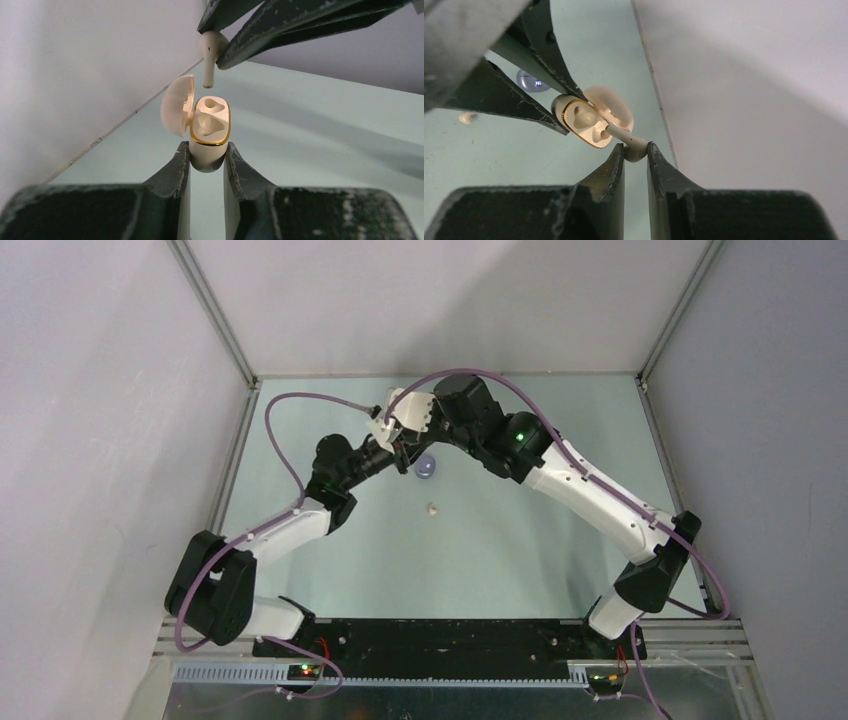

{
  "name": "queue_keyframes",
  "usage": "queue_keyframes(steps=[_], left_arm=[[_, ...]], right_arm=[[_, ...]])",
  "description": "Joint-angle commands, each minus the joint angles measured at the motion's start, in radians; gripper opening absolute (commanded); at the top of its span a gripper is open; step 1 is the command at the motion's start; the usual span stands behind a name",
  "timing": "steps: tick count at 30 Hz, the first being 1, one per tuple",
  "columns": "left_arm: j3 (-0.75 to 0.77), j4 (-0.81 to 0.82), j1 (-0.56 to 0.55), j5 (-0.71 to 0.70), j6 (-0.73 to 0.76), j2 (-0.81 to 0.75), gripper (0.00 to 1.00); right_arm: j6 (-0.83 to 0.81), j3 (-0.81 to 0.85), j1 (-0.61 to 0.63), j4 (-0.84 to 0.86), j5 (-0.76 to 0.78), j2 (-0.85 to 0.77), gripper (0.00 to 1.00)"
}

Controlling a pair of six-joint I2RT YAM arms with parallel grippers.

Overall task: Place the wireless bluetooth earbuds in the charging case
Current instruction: Insert the right earbud into the right side groove of the charging case.

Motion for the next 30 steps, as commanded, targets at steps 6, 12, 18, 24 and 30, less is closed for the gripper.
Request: queue_keyframes(steps=[6, 12, 18, 24, 30], left_arm=[[-0.008, 0.074, -0.010, -0.082, -0.139, -0.037, 0.00], [-0.006, 0.096, -0.006, -0.046, -0.166, -0.032, 0.00], [-0.005, 0.110, -0.002, -0.022, -0.198, -0.033, 0.00], [0.001, 0.115, 0.004, -0.012, -0.233, -0.030, 0.00], [0.004, 0.117, 0.011, -0.017, -0.271, -0.032, 0.00]], right_arm=[[-0.020, 0.062, 0.013, 0.016, 0.044, 0.009, 0.00], [-0.008, 0.056, 0.013, 0.017, 0.027, 0.008, 0.00], [-0.021, 0.041, 0.015, 0.042, 0.009, 0.011, 0.00], [-0.052, 0.006, 0.020, 0.078, -0.003, 0.000, 0.00], [-0.090, -0.017, 0.026, 0.095, -0.013, -0.007, 0.00]])
